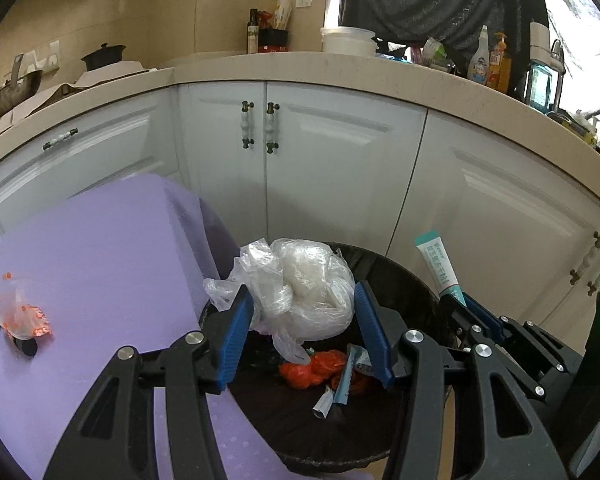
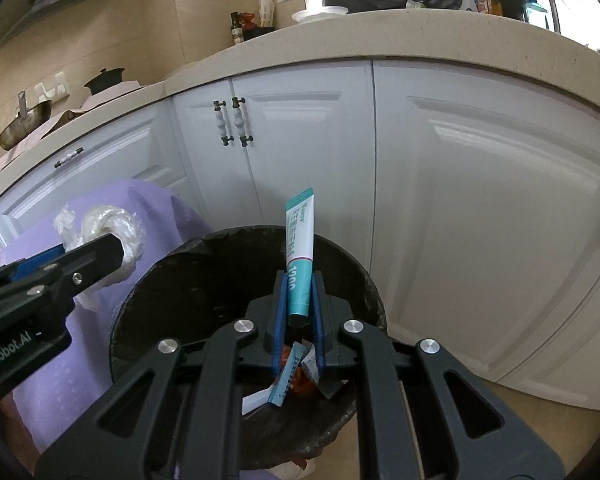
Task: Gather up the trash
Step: 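Carry the bag and tube over the bin and open both grippers, then move both tools back over the table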
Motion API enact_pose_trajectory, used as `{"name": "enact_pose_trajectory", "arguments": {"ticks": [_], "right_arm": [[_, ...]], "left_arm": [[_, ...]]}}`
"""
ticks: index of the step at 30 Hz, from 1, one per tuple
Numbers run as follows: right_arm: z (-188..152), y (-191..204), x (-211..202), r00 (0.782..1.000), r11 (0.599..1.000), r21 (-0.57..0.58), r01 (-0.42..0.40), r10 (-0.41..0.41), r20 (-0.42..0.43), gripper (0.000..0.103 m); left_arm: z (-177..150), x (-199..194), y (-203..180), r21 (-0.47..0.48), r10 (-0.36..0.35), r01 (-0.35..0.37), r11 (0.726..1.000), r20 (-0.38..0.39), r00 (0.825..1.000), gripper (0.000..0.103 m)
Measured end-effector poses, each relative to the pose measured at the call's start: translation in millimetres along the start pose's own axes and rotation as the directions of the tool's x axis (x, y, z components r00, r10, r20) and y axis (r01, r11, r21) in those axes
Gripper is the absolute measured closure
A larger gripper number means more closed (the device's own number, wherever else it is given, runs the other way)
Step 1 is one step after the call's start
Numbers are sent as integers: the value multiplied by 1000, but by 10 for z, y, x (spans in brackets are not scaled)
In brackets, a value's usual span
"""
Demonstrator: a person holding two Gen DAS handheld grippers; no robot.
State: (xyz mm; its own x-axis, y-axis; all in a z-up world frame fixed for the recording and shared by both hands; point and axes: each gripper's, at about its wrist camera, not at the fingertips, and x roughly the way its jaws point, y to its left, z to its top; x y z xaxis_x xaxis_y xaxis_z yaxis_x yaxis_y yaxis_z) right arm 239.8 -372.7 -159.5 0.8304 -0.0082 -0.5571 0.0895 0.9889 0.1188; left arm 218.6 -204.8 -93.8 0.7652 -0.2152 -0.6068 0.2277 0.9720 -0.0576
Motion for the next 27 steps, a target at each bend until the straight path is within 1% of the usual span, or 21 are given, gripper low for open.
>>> {"name": "enact_pose_trajectory", "arguments": {"ticks": [2,5,6,7,11,12,20,27], "right_arm": [[-5,-6,20,1000,1000,1,1,-1,-6,91],[-2,-27,10,1000,1000,7,5,-5,-2,87],[4,-34,1,1000,1000,11,9,-9,-1,81],[7,-38,-5,1000,1000,13,11,-11,0,79],[18,-48,-62,1000,1000,15,21,-21,8,79],[22,-47,-77,1000,1000,16,23,-24,11,79],[28,24,-175,999,999,8,31,-31,15,78],[43,190,-258,1000,1000,1,17,-18,14,77]], "left_arm": [[6,18,-8,-4,-7,7,1000,-8,1000,50],[15,42,-24,-8,-10,10,1000,-18,1000,48],[14,41,-26,-8,-13,13,1000,-20,1000,48],[16,40,-26,-8,-12,12,1000,-20,1000,48],[23,26,-4,-27,-14,14,1000,-12,1000,38],[24,10,8,-33,-15,14,999,-9,1000,37],[19,-123,97,-24,7,-7,1000,15,1000,30],[-13,-285,307,-33,39,-39,999,28,999,28]]}}
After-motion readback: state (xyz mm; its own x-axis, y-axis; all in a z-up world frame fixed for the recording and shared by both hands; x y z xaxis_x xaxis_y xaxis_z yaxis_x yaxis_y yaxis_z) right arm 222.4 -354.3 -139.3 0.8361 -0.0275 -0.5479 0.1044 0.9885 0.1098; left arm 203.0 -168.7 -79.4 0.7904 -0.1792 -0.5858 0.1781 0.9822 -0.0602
